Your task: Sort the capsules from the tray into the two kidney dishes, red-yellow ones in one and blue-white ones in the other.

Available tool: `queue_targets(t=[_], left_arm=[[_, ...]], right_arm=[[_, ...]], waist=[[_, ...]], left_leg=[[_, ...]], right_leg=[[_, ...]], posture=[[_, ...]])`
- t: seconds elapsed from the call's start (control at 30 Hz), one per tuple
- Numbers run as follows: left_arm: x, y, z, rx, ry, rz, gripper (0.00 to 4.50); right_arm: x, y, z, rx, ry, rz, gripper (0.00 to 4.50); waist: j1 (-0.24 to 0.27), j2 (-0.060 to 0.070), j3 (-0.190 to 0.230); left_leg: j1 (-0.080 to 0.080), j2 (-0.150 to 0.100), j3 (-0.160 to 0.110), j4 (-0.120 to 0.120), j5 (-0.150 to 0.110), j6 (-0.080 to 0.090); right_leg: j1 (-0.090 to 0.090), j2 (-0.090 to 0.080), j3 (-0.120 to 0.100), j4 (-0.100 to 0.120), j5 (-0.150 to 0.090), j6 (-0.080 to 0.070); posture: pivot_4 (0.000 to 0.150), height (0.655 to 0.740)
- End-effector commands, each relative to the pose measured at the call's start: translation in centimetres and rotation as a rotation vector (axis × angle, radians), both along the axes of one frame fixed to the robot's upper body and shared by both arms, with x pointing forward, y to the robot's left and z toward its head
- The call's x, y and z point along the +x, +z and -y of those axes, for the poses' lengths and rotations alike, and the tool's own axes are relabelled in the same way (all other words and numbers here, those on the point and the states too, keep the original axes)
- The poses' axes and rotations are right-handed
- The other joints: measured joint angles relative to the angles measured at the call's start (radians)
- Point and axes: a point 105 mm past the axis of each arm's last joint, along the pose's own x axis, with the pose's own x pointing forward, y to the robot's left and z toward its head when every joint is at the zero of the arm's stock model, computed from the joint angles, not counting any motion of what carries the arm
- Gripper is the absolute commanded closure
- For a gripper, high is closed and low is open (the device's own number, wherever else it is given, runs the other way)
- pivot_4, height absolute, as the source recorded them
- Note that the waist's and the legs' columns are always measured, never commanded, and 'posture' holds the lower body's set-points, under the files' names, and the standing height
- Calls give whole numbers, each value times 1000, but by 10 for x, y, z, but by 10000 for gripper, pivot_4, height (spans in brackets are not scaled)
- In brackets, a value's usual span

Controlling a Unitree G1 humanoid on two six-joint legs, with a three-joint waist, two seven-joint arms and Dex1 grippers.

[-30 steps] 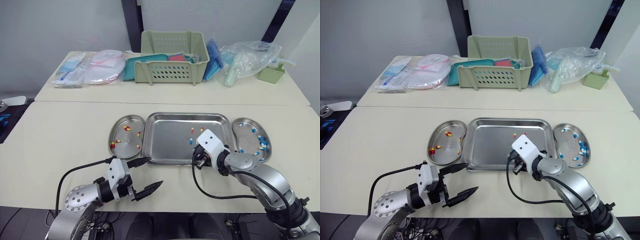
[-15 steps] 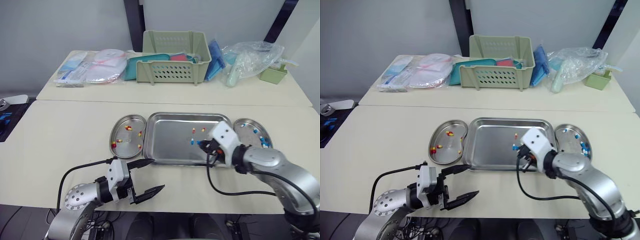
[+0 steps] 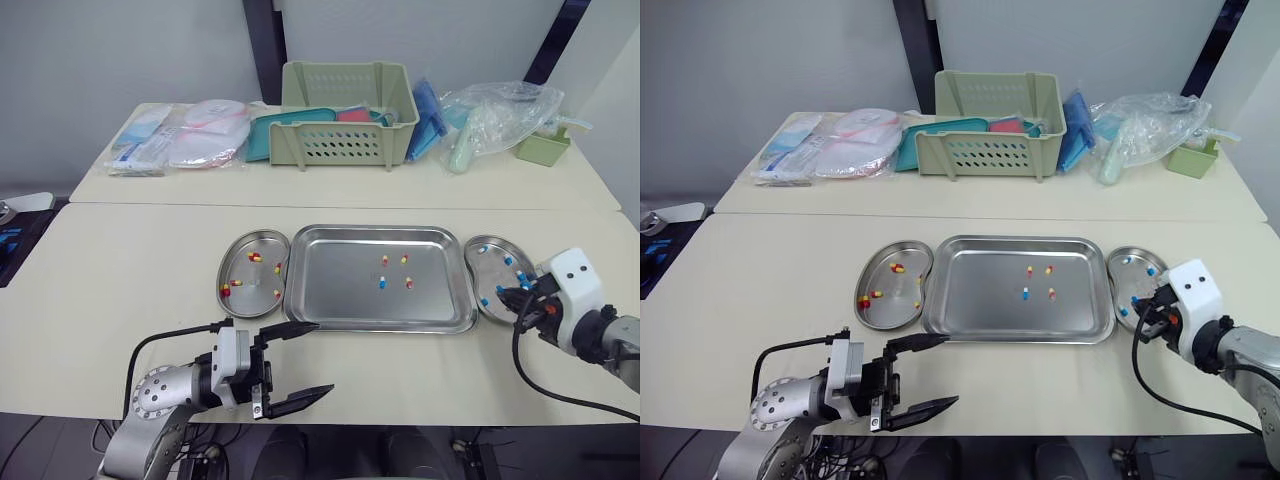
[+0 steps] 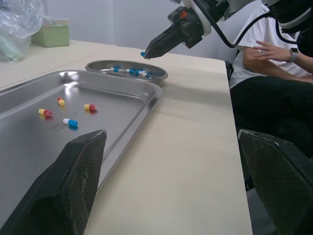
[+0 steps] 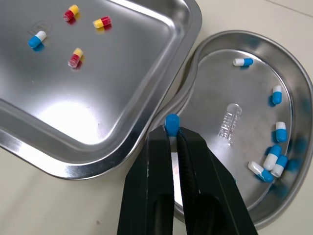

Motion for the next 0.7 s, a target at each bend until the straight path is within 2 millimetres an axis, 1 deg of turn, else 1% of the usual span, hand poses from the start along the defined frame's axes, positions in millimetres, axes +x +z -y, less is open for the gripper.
queue_targets(t=[0.03, 0.07, 0.13, 0.17, 0.4, 0.5, 0.53, 0.6, 0.67, 0.7], left_arm=[[-2, 7, 5, -26, -23, 40, 0], [-2, 7, 6, -26, -24, 43, 0], [-1, 8, 6, -27, -20, 47, 0], [-1, 8, 6, -27, -18, 48, 0], [0, 10, 0, -22, 31, 46, 0], [3, 13, -6, -20, 87, 42, 0], [5, 16, -12, -18, 133, 39, 0], [9, 19, -22, -13, 212, 30, 0], [15, 17, -35, 38, 317, 12, 0], [19, 15, -47, 69, 386, -1, 0]], right_arm=[[6, 5, 15, -14, -101, 49, 44897], [7, 3, 19, -18, -126, 46, 44897], [9, 3, 23, -31, -147, 58, 38446], [9, 4, 24, -35, -150, 63, 36838], [13, 12, 29, -49, -156, 113, 17572], [12, 17, 29, -83, -113, 148, 8439], [10, 19, 30, -112, -89, 170, 5222], [6, 22, 31, -140, -45, 200, 5222], [3, 24, 29, -125, 22, 241, 5222], [-1, 25, 29, -144, 70, 264, 5222]], waist=[[1, 0, 0], [1, 0, 0], [1, 0, 0], [1, 0, 0], [1, 0, 0], [1, 0, 0], [1, 0, 0], [2, 0, 0], [2, 0, 0], [2, 0, 0]], left_leg=[[0, 0, 0, 0, 0, 0], [0, 0, 0, 0, 0, 0], [0, 0, 0, 0, 0, 0], [0, 0, 0, 0, 0, 0], [0, 0, 0, 0, 0, 0], [0, 0, 0, 0, 0, 0], [0, 0, 0, 0, 0, 0], [0, 0, 0, 0, 0, 0], [0, 0, 0, 0, 0, 0], [0, 0, 0, 0, 0, 0]], right_leg=[[0, 0, 0, 0, 0, 0], [0, 0, 0, 0, 0, 0], [0, 0, 0, 0, 0, 0], [0, 0, 0, 0, 0, 0], [0, 0, 0, 0, 0, 0], [0, 0, 0, 0, 0, 0], [0, 0, 0, 0, 0, 0], [0, 0, 0, 0, 0, 0], [0, 0, 0, -1, 0, 0], [1, 0, 0, -1, 0, 0]], posture=[[1500, 7400], [1500, 7400], [1500, 7400], [1500, 7400], [1500, 7400], [1500, 7400], [1500, 7400], [1500, 7400], [1500, 7400], [1500, 7400]])
